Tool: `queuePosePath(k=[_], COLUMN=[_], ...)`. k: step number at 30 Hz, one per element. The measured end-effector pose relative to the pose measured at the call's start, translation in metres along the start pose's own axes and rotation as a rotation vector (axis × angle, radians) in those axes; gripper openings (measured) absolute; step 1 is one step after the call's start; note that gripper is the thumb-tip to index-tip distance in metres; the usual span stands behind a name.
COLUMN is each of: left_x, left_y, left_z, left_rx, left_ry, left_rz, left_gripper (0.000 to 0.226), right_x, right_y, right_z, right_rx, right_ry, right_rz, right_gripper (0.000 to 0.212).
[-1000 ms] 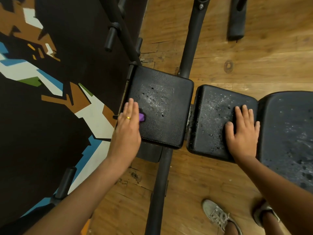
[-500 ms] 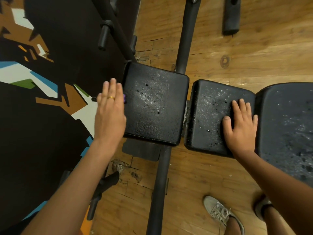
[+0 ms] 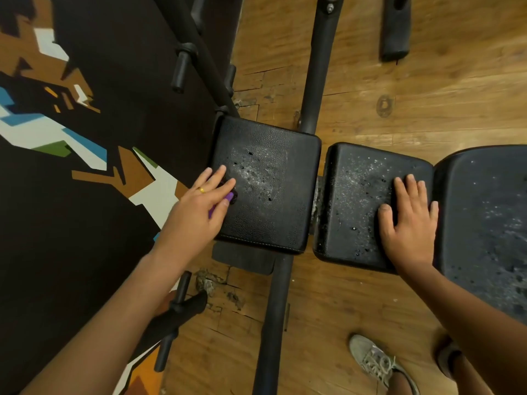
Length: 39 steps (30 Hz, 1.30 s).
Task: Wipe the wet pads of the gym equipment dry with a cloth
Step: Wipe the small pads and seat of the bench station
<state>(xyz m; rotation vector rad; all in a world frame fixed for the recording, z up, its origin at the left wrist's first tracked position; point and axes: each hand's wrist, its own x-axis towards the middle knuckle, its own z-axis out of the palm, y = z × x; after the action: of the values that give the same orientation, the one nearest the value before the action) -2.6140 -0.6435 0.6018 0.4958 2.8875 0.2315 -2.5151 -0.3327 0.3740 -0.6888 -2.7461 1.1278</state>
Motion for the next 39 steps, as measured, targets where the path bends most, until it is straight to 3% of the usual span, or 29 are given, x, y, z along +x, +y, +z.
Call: queuePosePath(k=[5, 12, 18, 21, 27, 35, 39], left_x=[-0.008, 0.032, 0.081, 0.052, 0.001, 0.104, 0.105], left_y=[-0.002, 0.007, 0.011, 0.012, 0.016, 0.017, 0.012], left_z=[0.018, 0.021, 0.016, 0.015, 0.021, 0.013, 0.011], left_rx=[-0.086, 0.019, 0.125, 0.038, 0.079, 0.076, 0.062], left_ry=[0.089, 0.186, 0.164, 0.136, 0.101, 0.17, 0.15], left_rz=[-0.064, -0.16, -0.177, -0.169, -0.197, -0.145, -0.122], left_gripper=[0.044, 0.047, 0.049, 0.05, 0.051, 0.045, 0.045], right_x=[0.0, -0.001, -0.001, -0.001, -0.001, 0.0, -0.001], right_y=[0.0, 0.0, -0.002, -0.002, -0.002, -0.002, -0.001], right_z=[0.001, 0.001, 0.0, -0.002, -0.003, -0.001, 0.0], right_rx=[-0.002, -0.009, -0.007, -0.001, -0.005, -0.011, -0.009], right_ry=[0.008, 0.014, 0.009, -0.003, -0.014, 0.006, 0.007], right_rz=[0.003, -0.001, 0.005, 0.004, -0.002, 0.0, -0.001], right_gripper=[0.064, 0.063, 0.065, 0.065, 0.065, 0.064, 0.064])
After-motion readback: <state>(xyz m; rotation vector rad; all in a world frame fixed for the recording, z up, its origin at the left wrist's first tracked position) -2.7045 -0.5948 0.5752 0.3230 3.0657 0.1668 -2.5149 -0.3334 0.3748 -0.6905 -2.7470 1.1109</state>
